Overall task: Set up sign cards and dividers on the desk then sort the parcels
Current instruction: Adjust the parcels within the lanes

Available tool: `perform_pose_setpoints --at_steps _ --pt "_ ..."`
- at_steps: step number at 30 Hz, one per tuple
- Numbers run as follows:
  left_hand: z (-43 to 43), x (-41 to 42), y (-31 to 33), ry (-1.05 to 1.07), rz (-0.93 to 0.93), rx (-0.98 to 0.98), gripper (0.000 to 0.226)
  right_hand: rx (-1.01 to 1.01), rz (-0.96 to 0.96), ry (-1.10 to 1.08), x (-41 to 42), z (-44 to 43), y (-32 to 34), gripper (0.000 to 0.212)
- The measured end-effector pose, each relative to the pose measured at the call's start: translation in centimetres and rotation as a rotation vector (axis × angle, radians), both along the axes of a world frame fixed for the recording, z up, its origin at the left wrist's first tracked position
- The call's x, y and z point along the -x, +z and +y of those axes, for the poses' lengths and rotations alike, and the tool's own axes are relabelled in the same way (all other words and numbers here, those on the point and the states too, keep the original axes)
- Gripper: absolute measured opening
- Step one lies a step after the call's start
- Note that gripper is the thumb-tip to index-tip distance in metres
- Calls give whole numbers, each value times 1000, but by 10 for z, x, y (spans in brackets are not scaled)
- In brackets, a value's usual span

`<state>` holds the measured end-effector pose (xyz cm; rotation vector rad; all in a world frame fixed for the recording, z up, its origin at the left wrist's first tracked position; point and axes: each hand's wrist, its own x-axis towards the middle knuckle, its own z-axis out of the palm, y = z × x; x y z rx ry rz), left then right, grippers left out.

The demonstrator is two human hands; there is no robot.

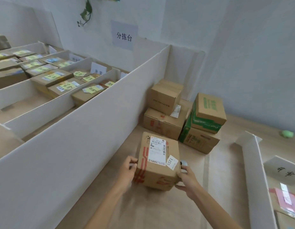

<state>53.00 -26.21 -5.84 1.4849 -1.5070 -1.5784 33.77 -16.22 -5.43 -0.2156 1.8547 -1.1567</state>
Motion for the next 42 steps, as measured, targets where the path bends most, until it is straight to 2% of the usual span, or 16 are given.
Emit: perform_pose_setpoints --at_steps 6,11,13,14,16,17,19,21,22,25,27,30,35,38,40,42 --pt "138 -28 70 55 188 132 13 249 -141 -141 -21 124 26 26" --pt "270 -25 114 29 226 274 40 527 -161 -232 -26 227 80 25" --pt "317 -26 129 30 188 324 61 597 -180 -265 -24 272 100 31" --pt "338 -28 139 7 145 302 85 629 -207 -272 -24 296 108 31" --pt "376 -35 157 -78 154 157 131 695 -252 -246 -27 345 121 30" --pt "394 -39 166 -130 221 88 138 730 -267 -217 -29 370 127 30" --pt "432 -49 185 -178 355 63 120 779 -286 -167 -31 415 139 31" --pt "464 -58 196 -128 410 158 75 754 -235 -95 -33 453 149 30" --pt "480 -62 201 -122 454 184 62 725 -186 -48 -38 470 155 30" --pt "516 -70 213 -311 583 194 63 623 57 142 -59 508 173 30" --pt "530 -71 218 -364 583 200 49 601 158 253 -78 527 192 30" --pt "549 -73 219 -360 532 281 41 642 45 360 -102 549 214 50" --pt "553 -85 224 -395 405 439 66 874 -154 211 -104 566 204 68" --pt "561 -97 233 -340 259 803 38 962 -427 47 -95 573 188 77" --pt "575 -99 238 -344 224 1034 50 967 -569 28 -97 575 175 95" --pt "585 -99 240 -353 285 1071 57 971 -639 3 -100 576 165 97"
